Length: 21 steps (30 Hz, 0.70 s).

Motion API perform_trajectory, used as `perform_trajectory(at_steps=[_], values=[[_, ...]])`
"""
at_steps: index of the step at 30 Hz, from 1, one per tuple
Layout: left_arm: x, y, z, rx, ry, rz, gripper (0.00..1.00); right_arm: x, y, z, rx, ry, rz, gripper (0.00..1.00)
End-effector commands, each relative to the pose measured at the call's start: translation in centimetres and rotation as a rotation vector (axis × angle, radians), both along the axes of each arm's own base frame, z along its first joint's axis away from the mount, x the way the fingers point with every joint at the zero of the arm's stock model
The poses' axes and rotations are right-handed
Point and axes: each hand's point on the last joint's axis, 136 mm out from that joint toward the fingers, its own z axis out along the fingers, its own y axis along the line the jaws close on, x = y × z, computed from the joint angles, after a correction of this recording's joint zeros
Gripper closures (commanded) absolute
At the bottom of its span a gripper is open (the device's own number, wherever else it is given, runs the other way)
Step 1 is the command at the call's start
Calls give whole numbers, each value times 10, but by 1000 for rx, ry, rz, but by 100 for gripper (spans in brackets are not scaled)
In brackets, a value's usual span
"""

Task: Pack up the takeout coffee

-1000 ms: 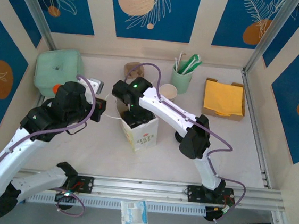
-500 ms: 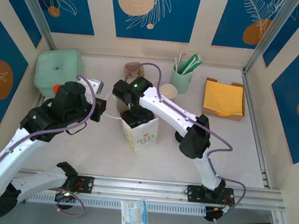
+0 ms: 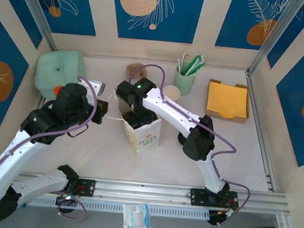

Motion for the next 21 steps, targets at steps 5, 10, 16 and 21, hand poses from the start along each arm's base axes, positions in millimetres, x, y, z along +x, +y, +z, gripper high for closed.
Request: perform_trajectory(at_steps=[5,10,16,21], values=[[0,-2,6,-30,-7,-3,100,-3,-3,4,28,13,2,43],[0,-2,7,-37,-5,-4,100,-2,-4,-3,24,22,-3,43],[-1,-3,8,-46,-5,-5,100,-3,-5,-11,18,32,-7,43],[-1,-3,8,-47,-4,-4,100,-3,-5,-16,17,37,-8,43]])
